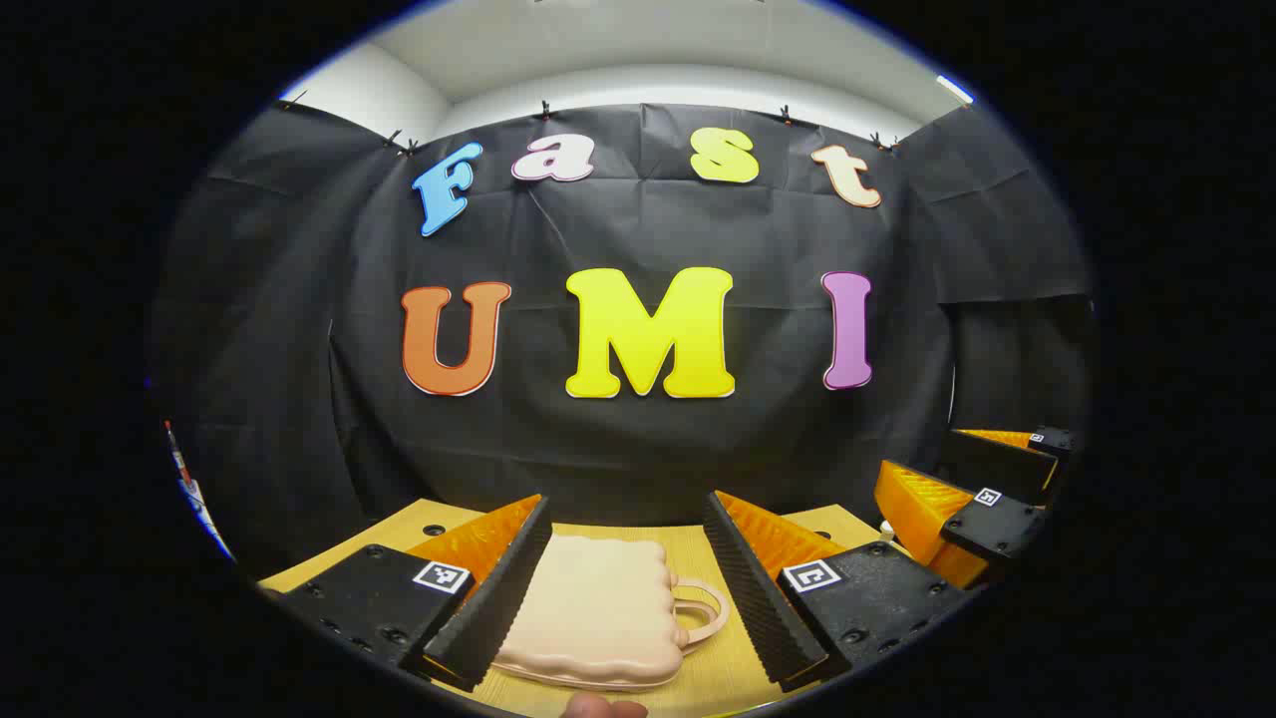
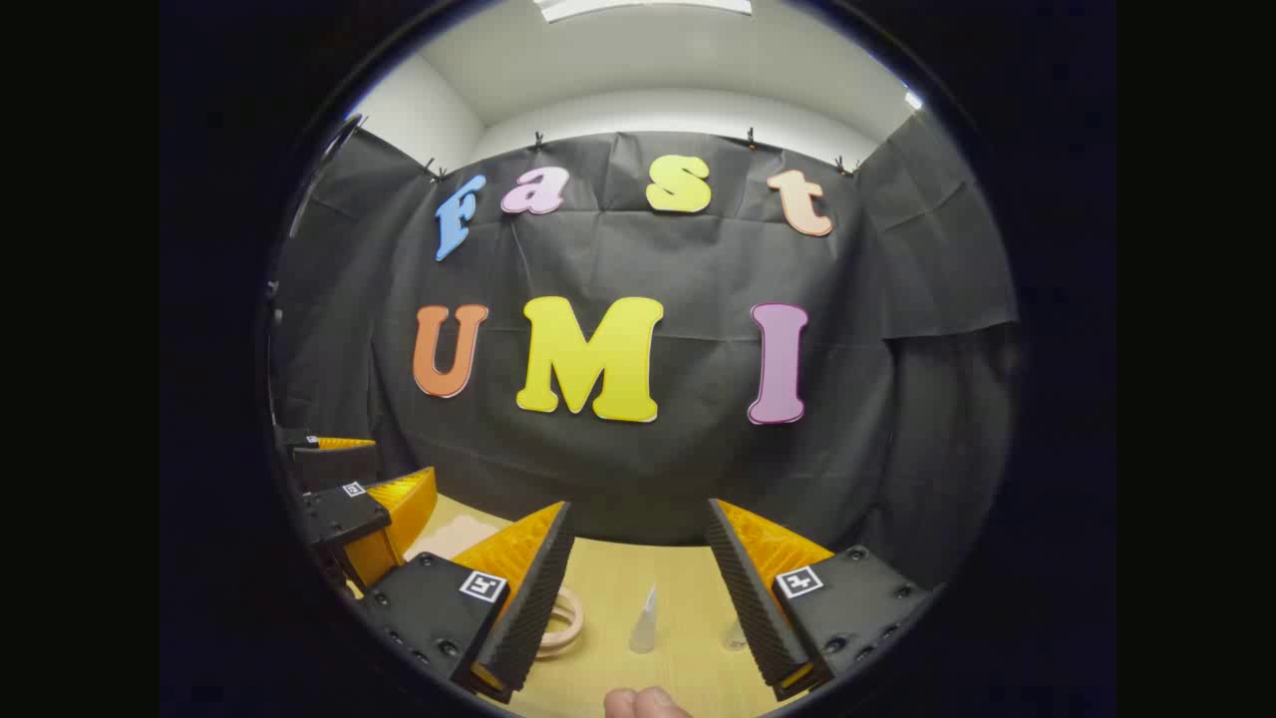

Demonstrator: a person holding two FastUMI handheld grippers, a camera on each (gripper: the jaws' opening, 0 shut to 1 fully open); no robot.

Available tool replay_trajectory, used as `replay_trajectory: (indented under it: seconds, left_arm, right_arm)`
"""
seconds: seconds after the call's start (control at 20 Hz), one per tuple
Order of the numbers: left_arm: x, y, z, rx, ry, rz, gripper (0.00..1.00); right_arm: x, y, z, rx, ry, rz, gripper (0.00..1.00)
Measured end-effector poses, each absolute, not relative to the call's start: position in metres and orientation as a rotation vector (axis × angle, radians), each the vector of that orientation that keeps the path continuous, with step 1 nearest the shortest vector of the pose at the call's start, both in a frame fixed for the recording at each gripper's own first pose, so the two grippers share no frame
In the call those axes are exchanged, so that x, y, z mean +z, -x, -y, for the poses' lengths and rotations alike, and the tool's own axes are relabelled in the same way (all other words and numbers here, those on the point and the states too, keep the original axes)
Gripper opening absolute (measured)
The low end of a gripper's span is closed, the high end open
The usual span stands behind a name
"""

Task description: First open the suitcase, pack the skin care products into it, and then close the suitcase.

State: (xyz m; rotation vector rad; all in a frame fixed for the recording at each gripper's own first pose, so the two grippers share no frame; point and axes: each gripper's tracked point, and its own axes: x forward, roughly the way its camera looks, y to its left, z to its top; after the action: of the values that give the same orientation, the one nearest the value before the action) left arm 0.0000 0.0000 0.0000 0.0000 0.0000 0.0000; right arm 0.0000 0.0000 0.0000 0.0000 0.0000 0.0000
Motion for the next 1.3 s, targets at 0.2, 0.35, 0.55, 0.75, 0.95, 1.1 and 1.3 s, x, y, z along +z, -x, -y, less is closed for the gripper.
replay_trajectory:
  seconds: [0.2,0.35,0.55,0.75,0.95,1.1,1.3]
  left_arm:
    - [0.001,0.0,0.001,0.009,-0.009,0.009,0.98]
    - [0.001,0.001,0.005,0.007,-0.021,0.02,0.98]
    - [-0.007,0.0,0.008,-0.003,-0.027,0.007,0.98]
    - [-0.027,-0.005,0.013,-0.028,-0.059,-0.041,0.98]
    - [-0.092,-0.021,0.037,-0.145,-0.138,-0.206,0.99]
    - [-0.114,-0.027,0.054,-0.21,-0.237,-0.247,0.99]
    - [-0.161,-0.035,0.079,-0.297,-0.327,-0.377,1.0]
  right_arm:
    - [0.0,-0.006,0.007,-0.007,-0.007,-0.001,0.8]
    - [-0.006,-0.008,0.008,-0.004,0.001,-0.015,0.79]
    - [-0.009,-0.008,0.012,-0.01,0.014,-0.019,0.77]
    - [-0.024,-0.008,0.022,-0.026,0.03,-0.046,0.79]
    - [-0.048,-0.003,0.072,-0.098,0.067,-0.09,0.79]
    - [-0.064,0.004,0.102,-0.157,0.059,-0.124,0.79]
    - [-0.083,0.011,0.134,-0.208,0.037,-0.166,0.8]
